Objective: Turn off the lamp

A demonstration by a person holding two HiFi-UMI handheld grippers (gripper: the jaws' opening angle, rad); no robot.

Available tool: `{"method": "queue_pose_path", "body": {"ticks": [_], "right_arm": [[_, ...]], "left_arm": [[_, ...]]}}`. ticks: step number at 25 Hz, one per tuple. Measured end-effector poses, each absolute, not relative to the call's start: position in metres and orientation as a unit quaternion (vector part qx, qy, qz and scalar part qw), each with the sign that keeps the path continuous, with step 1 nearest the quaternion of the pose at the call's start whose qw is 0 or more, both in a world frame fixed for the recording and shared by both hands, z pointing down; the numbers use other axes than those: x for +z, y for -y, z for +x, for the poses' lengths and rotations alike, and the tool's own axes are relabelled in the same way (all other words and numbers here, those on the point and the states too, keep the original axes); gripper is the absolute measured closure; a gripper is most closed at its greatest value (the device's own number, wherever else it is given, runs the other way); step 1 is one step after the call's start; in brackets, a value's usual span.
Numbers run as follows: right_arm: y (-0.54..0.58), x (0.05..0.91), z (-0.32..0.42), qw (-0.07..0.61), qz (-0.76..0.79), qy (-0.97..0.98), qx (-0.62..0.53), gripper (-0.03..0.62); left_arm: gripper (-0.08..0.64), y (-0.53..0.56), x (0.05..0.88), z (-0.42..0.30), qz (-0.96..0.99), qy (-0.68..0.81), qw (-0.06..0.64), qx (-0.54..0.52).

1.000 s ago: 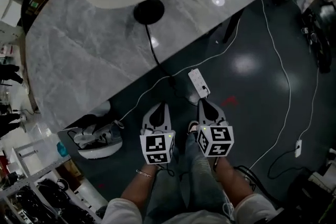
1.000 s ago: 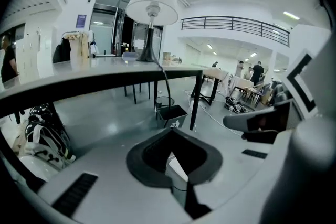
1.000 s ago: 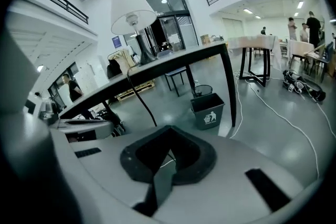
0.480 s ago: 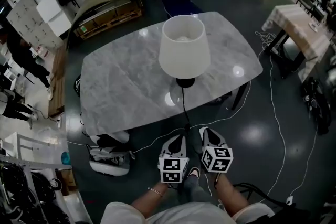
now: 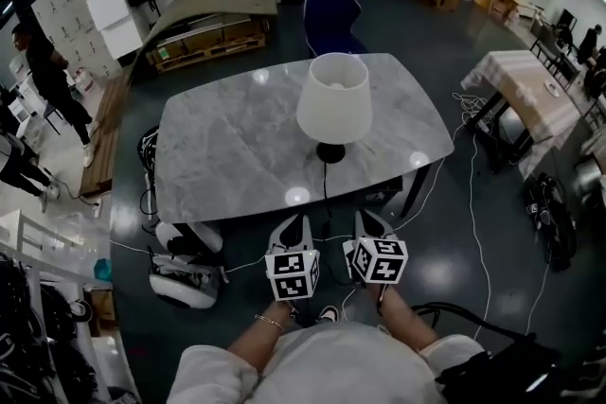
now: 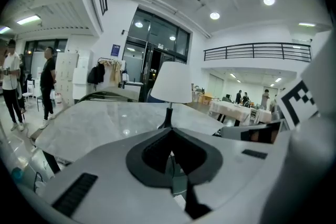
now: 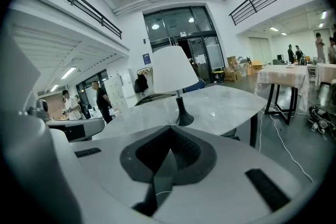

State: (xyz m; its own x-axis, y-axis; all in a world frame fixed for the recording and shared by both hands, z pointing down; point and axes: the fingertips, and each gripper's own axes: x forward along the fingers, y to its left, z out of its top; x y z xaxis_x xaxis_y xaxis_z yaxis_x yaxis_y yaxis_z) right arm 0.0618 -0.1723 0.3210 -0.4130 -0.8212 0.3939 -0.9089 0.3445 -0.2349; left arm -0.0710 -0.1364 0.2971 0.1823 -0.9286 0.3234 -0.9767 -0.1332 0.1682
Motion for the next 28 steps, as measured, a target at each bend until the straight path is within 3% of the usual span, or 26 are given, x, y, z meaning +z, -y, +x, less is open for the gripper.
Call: {"method": "queue_pose_path", "body": {"ticks": [16, 28], "right_arm": [[0.156, 0.3, -0.001, 0.112, 0.517, 0.828, 0.187, 0.594], [0.15, 0.302, -0.002, 0.111, 0.532, 0.818, 0.189, 0.594]], "left_arm": [[0.554, 0.128, 0.267, -0.116, 0.752, 0.64, 0.145, 0.058], [0.554, 0.128, 0.28, -0.118, 0.763, 0.623, 0.159, 0.068]]}}
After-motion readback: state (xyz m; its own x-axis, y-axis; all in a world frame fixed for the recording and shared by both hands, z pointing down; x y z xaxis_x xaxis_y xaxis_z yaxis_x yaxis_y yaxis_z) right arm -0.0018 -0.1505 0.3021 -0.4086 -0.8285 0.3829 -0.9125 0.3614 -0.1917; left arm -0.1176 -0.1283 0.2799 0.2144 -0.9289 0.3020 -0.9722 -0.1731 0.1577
